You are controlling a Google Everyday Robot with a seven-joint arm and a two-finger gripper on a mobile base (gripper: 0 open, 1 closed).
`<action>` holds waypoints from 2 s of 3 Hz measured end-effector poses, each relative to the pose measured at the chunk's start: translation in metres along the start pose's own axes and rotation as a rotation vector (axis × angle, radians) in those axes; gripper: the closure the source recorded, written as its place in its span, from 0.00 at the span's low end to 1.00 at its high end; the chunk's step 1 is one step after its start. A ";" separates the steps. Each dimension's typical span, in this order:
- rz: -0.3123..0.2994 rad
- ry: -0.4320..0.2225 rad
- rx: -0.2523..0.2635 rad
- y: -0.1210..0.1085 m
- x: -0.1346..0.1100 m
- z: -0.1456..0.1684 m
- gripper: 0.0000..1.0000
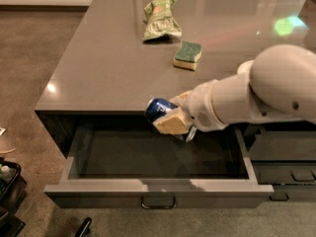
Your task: Place pepsi can into top drawer
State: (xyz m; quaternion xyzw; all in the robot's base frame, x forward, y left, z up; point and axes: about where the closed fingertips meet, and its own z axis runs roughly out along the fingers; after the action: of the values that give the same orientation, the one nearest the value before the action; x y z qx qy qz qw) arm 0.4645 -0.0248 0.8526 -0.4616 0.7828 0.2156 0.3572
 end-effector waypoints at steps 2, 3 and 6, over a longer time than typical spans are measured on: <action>0.072 -0.016 0.034 -0.003 0.029 0.000 1.00; 0.148 -0.009 0.063 0.004 0.047 0.008 1.00; 0.363 -0.012 0.088 -0.004 0.131 0.091 1.00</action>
Offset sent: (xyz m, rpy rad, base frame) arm -0.0039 -0.0106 -0.0136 0.0207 0.0012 -0.0501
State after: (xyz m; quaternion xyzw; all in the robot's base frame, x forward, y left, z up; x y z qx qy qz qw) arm 0.4590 -0.0406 0.6944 -0.2953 0.8598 0.2448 0.3369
